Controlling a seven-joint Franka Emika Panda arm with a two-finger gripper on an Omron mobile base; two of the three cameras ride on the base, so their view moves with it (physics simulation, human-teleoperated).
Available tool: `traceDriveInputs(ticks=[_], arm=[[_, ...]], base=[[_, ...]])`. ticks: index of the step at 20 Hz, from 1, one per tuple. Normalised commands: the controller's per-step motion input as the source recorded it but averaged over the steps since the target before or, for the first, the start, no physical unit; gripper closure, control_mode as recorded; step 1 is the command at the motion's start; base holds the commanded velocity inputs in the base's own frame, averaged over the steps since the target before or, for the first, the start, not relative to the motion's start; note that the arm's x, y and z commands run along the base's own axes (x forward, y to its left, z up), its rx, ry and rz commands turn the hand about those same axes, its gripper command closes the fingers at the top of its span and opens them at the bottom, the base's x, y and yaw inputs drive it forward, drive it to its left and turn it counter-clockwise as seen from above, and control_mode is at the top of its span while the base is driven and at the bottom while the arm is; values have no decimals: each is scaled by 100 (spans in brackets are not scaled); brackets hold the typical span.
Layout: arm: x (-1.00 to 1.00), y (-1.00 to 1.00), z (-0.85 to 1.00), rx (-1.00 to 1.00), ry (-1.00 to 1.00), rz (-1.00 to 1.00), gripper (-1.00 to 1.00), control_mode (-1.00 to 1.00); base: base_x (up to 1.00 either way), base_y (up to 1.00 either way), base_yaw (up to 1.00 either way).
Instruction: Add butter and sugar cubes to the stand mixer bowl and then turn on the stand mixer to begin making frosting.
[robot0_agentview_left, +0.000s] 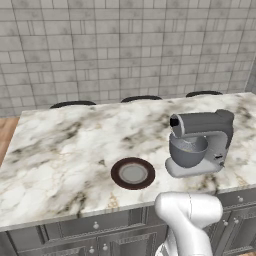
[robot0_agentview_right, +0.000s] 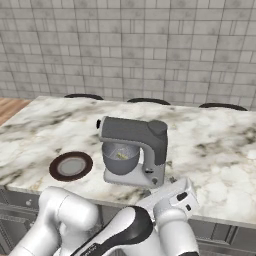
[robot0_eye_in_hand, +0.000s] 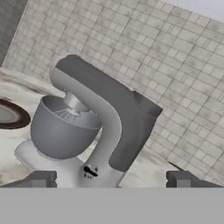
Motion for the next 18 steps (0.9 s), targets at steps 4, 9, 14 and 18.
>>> traceDriveInputs(ticks=[4,9,14,18], arm=[[4,-2,-1,27,-12,0,-100,-100],[3,5,-9,16,-12,0,-100,-100],[13,15,-38,-4,-3,5,-100,-100],[4,2,-21,-7,-4,9,-100,-100]], base=[[0,0,0],[0,0,0],[0,0,0],[0,0,0]])
